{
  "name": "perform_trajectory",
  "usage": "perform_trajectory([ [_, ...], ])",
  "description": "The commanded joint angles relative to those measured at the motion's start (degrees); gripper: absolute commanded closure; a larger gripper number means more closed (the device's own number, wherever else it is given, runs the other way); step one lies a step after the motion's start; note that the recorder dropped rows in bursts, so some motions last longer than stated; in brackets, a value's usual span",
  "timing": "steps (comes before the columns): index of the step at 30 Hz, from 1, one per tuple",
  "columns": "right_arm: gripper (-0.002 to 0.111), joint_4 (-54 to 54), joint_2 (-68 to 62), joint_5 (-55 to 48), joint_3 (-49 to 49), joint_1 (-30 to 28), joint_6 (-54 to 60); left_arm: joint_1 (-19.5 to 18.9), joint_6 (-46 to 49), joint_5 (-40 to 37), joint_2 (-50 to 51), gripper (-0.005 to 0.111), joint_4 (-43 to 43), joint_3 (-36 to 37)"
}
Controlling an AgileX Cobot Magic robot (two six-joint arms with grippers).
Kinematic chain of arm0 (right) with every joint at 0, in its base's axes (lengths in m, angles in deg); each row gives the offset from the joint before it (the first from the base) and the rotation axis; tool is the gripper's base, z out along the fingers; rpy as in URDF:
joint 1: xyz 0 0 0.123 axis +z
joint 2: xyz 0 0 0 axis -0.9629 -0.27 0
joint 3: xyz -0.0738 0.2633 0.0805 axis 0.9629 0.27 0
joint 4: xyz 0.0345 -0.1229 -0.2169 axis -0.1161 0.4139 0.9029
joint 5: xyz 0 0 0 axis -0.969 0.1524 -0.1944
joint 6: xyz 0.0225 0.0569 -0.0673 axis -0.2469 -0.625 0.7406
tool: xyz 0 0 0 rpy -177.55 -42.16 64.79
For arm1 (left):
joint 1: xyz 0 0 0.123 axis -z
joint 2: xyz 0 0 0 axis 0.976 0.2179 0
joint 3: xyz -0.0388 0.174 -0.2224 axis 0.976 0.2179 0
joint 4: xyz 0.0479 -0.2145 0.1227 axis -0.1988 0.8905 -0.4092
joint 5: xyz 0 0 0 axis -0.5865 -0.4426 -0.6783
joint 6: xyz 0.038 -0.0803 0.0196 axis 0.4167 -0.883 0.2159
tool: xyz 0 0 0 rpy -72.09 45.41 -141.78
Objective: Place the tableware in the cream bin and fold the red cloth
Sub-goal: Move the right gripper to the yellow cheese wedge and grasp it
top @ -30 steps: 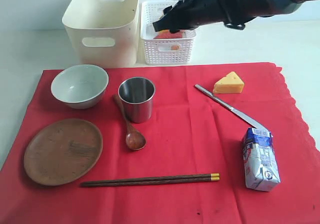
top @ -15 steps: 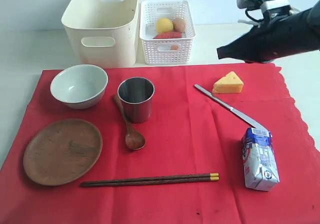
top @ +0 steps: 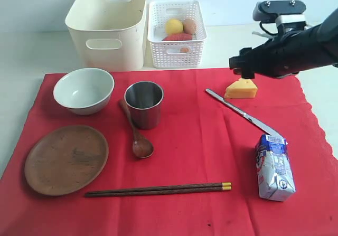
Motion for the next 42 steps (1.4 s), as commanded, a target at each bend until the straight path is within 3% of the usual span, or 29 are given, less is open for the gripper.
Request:
perform_trajectory([
  [1,0.024,0.94,-4.73,1.53,-0.8,-0.34,1.76,-0.17,0.02,0.22,-0.16,0.107,0.31,-0.02],
  [7,0.019,0.94,-8.26,-0.57,-3.18,-0.34,2.96,-0.17,0.02,0.22,-0.16,0.107,0.31,-0.02],
  [30,0.022,0.8,-15.52,4.02,-6.46,0.3,3.24,-0.17,0.02,0.22,-0.16,0.107,0.31,-0.02],
  [35,0.033,0.8,-15.52,5.09,-6.46,1.0,3.24,-0.17,0.02,0.22,-0.16,0.107,0.31,-0.02],
  [42,0.067,0.8,-15.52,5.49,-6.46,1.0,3.24,-0.17,0.02,0.22,-0.16,0.107,0.31,-0.02],
])
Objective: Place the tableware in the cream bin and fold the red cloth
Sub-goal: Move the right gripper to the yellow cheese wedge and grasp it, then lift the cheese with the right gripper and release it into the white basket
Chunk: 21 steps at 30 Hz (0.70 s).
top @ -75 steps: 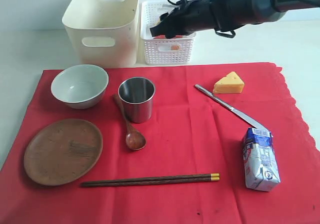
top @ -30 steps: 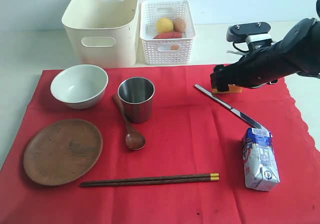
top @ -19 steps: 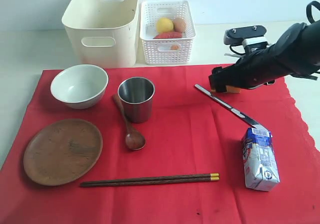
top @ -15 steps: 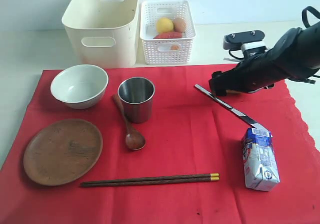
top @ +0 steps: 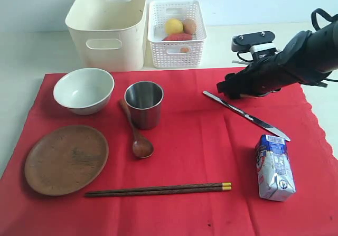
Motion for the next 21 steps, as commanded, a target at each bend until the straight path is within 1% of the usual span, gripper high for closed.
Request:
perform_trajectory([
  [1,0.073,0.23,-0.1,1.05,-0.28,0.07,0.26,-0.17,0.02,0.22,-0.16,0.107,0.31,-0.02],
  [5,0.091,0.23,-0.1,1.05,-0.28,0.07,0.26,-0.17,0.02,0.22,-0.16,0.107,0.31,-0.02],
  [9,0.107,0.36,1.0,1.17,-0.28,0.07,0.26,-0.17,0.02,0.22,-0.16,0.107,0.31,-0.02],
  [10,0.108,0.36,1.61,1.03,-0.28,0.07,0.26,-0.17,0.02,0.22,-0.16,0.107,0.31,-0.02],
  [21,0.108,0.13,10.24,-5.01,-0.28,0.07,-0.15,-0.17,0.02,0.22,-0.16,0.107,0.31,-0.02],
])
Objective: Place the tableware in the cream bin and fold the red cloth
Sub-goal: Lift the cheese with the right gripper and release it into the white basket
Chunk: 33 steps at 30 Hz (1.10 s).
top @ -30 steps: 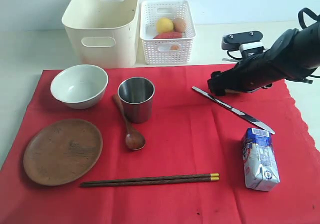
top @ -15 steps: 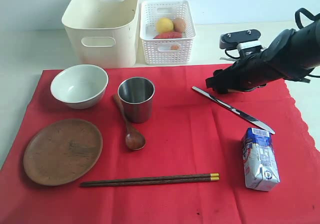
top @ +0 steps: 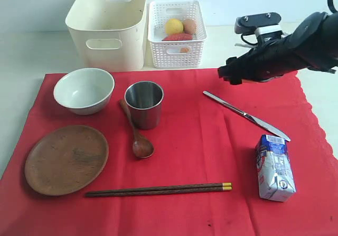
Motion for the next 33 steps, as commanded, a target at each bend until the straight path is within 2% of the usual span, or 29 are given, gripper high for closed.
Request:
perform_trajectory([
  [1,0.108,0.13,4.34,-2.58,-0.28,0.07,-0.26,-0.17,0.02,0.22,-0.16,0.107,0.31,-0.02],
  [13,0.108,-1.73,6.98,-0.88,-0.83,0.07,0.24,-0.17,0.02,0.22,-0.16,0.107,0.31,-0.02],
  [25,0.108,-2.84,1.87,-4.71,-10.16,0.07,0.51,-0.17,0.02,0.22,-0.16,0.107,0.31,-0.02],
  [30,0.108,-2.84,-1.55,-4.46,-15.77,2.81,4.56,-0.17,0.02,0.22,-0.16,0.107,0.31,-0.02],
  [33,0.108,-2.84,-6.37,0.83,-22.07,6.78,7.77,-0.17,0.02,0.22,-0.16,0.107,0.31,-0.02],
])
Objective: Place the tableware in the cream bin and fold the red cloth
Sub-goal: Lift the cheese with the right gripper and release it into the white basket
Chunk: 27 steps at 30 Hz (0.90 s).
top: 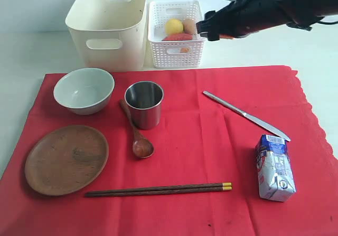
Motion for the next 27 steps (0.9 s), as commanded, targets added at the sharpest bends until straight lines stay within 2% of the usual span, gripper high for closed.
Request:
perform_trajectory([
  [1,0.108,-0.12,-5.16,6.5,-6.56,4.12,3.23,-0.17,0.02,0.22,-0.16,0.107,0.31,-0.02],
  [7,0.107,0.06,-15.14,21.31,-12.73,9.07,1.79,-0.17,0.02,0.22,-0.16,0.107,0.31,-0.02],
  [10,0.09,-0.05,-17.55,26.59,-13.33,10.8,1.3,-0.17,0.02,0.22,-0.16,0.107,0.31,-0.02],
  [13,0.068,-0.13,-18.77,26.29,-13.71,10.92,1.15,-0.17,0.02,0.22,-0.16,0.107,0.31,-0.02],
  [17,0.053,-0.13,-18.92,25.6,-13.71,10.92,1.15,-0.17,0.02,0.22,-0.16,0.107,0.31,-0.02],
  [21,0.046,-0.13,-18.92,25.38,-13.71,10.92,1.15,-0.17,0.02,0.22,-0.16,0.107,0.31,-0.02],
  [27,0.045,-0.13,-18.92,25.38,-13.71,10.92,1.15,-0.17,0.02,0.22,-0.16,0.107,0.31,-0.02],
])
